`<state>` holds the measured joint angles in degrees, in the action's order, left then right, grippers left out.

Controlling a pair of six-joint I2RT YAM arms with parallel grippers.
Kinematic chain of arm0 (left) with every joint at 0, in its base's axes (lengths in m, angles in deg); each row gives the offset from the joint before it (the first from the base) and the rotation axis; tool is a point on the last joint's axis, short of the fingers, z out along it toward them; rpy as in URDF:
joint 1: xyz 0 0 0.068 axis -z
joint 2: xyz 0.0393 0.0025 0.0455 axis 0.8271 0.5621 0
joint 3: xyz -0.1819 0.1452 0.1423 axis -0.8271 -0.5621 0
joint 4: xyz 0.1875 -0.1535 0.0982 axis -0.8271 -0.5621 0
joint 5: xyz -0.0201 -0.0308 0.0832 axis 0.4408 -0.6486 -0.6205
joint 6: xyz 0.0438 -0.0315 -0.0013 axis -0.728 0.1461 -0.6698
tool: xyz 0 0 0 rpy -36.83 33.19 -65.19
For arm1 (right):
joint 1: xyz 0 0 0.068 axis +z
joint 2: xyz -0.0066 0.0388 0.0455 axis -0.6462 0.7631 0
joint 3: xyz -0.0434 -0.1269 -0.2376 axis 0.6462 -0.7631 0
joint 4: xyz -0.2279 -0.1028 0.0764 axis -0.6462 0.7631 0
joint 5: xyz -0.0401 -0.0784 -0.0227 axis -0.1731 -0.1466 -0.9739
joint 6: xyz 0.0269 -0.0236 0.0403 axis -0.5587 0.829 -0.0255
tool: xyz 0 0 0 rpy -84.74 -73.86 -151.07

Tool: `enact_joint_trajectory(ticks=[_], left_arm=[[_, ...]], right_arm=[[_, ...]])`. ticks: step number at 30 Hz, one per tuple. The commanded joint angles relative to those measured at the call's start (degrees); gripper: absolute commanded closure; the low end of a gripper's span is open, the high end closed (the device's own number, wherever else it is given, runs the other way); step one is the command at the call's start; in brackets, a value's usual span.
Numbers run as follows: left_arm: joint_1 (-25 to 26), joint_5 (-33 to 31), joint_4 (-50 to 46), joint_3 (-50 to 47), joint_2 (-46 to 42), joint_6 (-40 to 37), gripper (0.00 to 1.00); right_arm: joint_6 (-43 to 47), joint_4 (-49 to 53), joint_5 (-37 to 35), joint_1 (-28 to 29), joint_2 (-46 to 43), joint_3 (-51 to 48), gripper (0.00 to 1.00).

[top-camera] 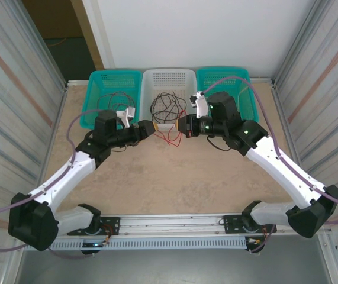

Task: Untangle the cables

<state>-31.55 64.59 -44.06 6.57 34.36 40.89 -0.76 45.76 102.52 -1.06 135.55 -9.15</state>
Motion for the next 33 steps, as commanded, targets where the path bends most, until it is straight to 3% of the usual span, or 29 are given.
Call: enact_joint_trajectory(ticks=[1,10,15,21,23,27,30,33], left_arm=[[0.2,1.0,2.7,1.8,-0.5,1.5,0.21],[0.2,0.2,1.9,1.5,0.8,1.6,0.47],[0.1,0.1,0.5,2.3,1.5,0.6,0.53],[-0.2,-1.1,-0.2,3.0,1.1,-0.1,0.91],[-0.7,-2.1,-0.1,3.4,0.8,0.0,1.0],[-3.9,-3.8,-1.9,7.6,1.4,-1.7,1.0],[-8.3,-8.7,-7.8,15.2,3.4,-5.9,1.0],[-13.5,-16.0,-11.3,22.3,7.0,-9.3,1.0]], right_arm=[[0.9,-0.6,1.0,1.3,1.0,1.6,1.0],[2.0,-1.7,3.3,4.0,2.7,2.8,1.0],[2.1,-1.8,3.1,4.2,2.5,2.9,1.0],[2.3,-1.2,1.3,4.0,2.2,3.0,0.99],[2.4,-0.7,0.1,3.5,1.8,2.8,0.89],[2.4,2.4,-7.3,1.2,0.3,2.7,0.52],[0.8,4.7,-12.0,-3.6,-2.1,1.2,0.41],[-0.5,5.0,-11.9,-7.9,-5.3,-1.5,0.39]])
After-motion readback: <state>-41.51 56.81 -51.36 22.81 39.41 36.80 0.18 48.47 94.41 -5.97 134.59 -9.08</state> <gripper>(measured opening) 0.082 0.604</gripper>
